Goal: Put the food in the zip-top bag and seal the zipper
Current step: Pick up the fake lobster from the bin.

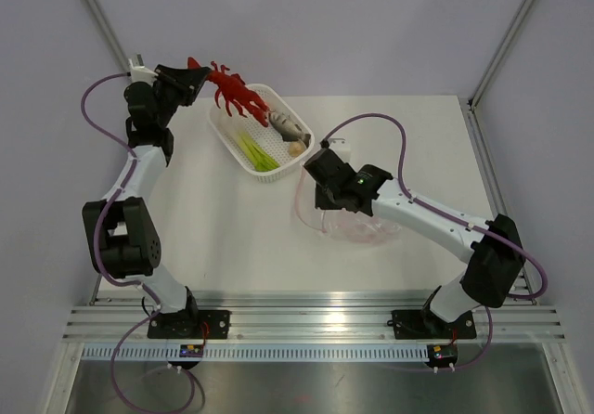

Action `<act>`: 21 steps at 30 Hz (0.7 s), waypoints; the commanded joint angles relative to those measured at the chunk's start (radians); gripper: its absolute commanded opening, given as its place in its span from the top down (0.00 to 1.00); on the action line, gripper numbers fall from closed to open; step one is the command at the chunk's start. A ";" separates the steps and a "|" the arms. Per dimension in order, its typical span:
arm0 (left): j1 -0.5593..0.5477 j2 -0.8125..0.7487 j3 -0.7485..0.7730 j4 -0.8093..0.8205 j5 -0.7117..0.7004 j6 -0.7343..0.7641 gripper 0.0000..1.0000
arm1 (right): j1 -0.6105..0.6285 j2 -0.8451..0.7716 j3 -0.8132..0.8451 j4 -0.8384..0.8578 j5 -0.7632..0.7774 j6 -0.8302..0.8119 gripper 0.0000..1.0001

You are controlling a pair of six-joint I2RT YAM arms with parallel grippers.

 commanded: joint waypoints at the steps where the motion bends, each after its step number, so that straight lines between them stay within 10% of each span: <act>1: 0.004 -0.083 0.068 0.016 0.159 0.008 1.00 | -0.017 -0.043 -0.016 0.031 -0.025 -0.002 1.00; 11: -0.005 -0.354 -0.092 -0.156 0.246 0.043 1.00 | -0.091 -0.080 -0.042 0.068 -0.080 -0.017 1.00; 21: -0.081 -0.503 -0.287 0.008 0.298 -0.132 1.00 | -0.157 -0.082 -0.053 0.134 -0.169 -0.012 1.00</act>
